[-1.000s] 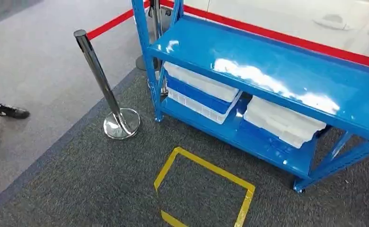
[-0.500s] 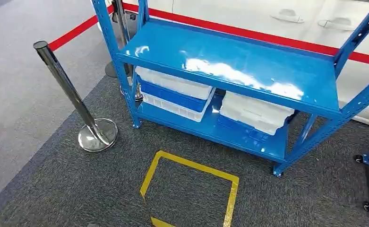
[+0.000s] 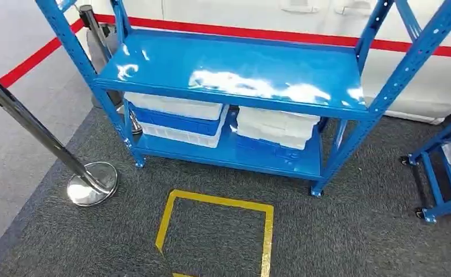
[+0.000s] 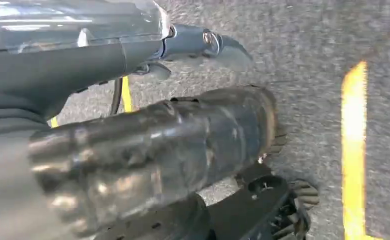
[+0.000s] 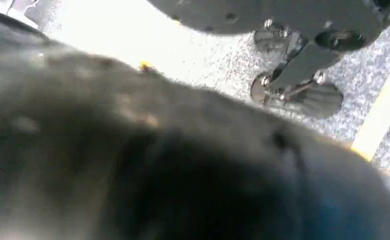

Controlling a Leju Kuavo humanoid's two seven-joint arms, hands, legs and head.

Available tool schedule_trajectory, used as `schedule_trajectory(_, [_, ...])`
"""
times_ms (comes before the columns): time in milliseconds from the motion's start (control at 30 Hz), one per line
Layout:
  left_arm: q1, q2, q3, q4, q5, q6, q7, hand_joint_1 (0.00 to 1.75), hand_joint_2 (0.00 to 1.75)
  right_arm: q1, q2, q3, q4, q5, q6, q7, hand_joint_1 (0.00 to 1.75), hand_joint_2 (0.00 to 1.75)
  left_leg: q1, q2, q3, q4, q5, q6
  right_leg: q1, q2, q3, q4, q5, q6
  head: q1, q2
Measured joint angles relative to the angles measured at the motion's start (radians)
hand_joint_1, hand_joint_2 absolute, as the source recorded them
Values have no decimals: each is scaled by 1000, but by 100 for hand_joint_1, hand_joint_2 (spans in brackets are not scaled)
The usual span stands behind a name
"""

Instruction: Take the parts from the cabinet and place them on the table.

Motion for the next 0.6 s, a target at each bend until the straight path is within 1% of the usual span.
schedule_trajectory(33, [3,0,0,0,3,-3,-2,0,0,-1,-2,0,0,3,0,-6,0,0,0,-12,-39,81,-39,-1,2,12,-1,1,-1,-2,0,0])
schedule_trajectory(67, [6,0,1,0,7,-9,-6,0,0,-1,-3,0,0,7,0,-10,0,0,-1,-17,-81,162,-70,-2,6,25,-1,1,-2,-4,0,0])
schedule_trajectory(100, [9,0,2,0,7,-10,-7,0,0,-1,-5,0,0,9,0,-13,0,0,-1,-17,-112,219,-79,-2,9,38,-1,3,-2,-5,-1,0])
schedule_trajectory(133, [11,0,2,0,8,-12,-9,0,0,-1,-7,0,0,10,0,-16,0,0,-1,-17,-123,225,-60,0,11,49,0,6,-3,-6,0,0])
schedule_trajectory(167, [11,0,2,0,11,-19,-13,0,0,0,-9,0,0,9,1,-19,0,0,-1,-18,-110,183,-20,3,13,55,1,8,-5,-9,0,0])
schedule_trajectory(200, [10,0,4,0,19,-36,-21,0,0,2,-10,0,0,4,5,-23,0,0,-1,-19,-78,104,33,7,15,65,3,11,-7,-9,0,0])
schedule_trajectory(233, [10,0,7,0,43,-72,-37,0,0,4,-10,0,0,0,16,-33,0,0,-1,-22,-38,9,83,13,16,72,7,13,-10,-8,0,0])
schedule_trajectory(267, [10,1,12,0,61,-86,-35,0,0,5,-10,0,1,-7,28,-34,0,0,-4,-36,-14,-59,97,23,15,76,6,14,-12,-5,0,0])
schedule_trajectory(300, [9,-1,17,0,75,-82,-16,0,0,1,-11,0,3,-14,39,-24,0,0,-7,-41,-8,-81,91,24,21,80,1,21,-14,0,0,0])
schedule_trajectory(333, [4,-2,24,0,95,-80,6,0,0,1,-17,-2,5,-18,46,-10,0,0,-10,-40,-11,-81,92,23,17,83,-3,19,-11,6,0,0])
schedule_trajectory(367, [5,-2,39,0,128,-84,21,0,0,1,-22,-3,6,-24,48,-6,0,0,-7,-40,-11,-86,94,14,21,81,-3,22,-18,-1,0,0])
schedule_trajectory(400, [10,-2,57,0,164,-88,17,0,0,4,-23,-6,7,-35,46,-8,0,0,-11,-41,-10,-86,94,15,16,81,-4,22,-16,-2,0,0])
schedule_trajectory(433, [11,-3,81,0,196,-92,13,0,0,6,-23,-11,8,-43,42,-10,0,0,-14,-40,-10,-85,95,15,15,81,-4,21,-14,3,0,0])
schedule_trajectory(467, [11,-3,100,0,207,-92,-7,0,0,6,-23,-15,8,-41,34,-31,0,0,-15,-42,-9,-85,96,18,13,79,-4,21,-14,6,0,0])
schedule_trajectory(500, [11,-3,114,0,212,-95,-65,0,0,9,-23,-15,6,-25,17,-86,0,0,-16,-43,-9,-84,97,19,12,78,-5,19,-12,8,0,0])
schedule_trajectory(533, [11,-5,121,0,215,-121,-144,0,0,14,-23,-15,-3,-8,-4,-162,0,0,-17,-43,-10,-84,98,21,11,77,-5,18,-11,9,0,0])
schedule_trajectory(600, [13,-6,124,0,172,-212,-369,0,0,25,-24,-11,-29,11,-80,-379,0,0,-17,-44,-11,-84,98,21,10,77,-4,17,-10,11,0,0])
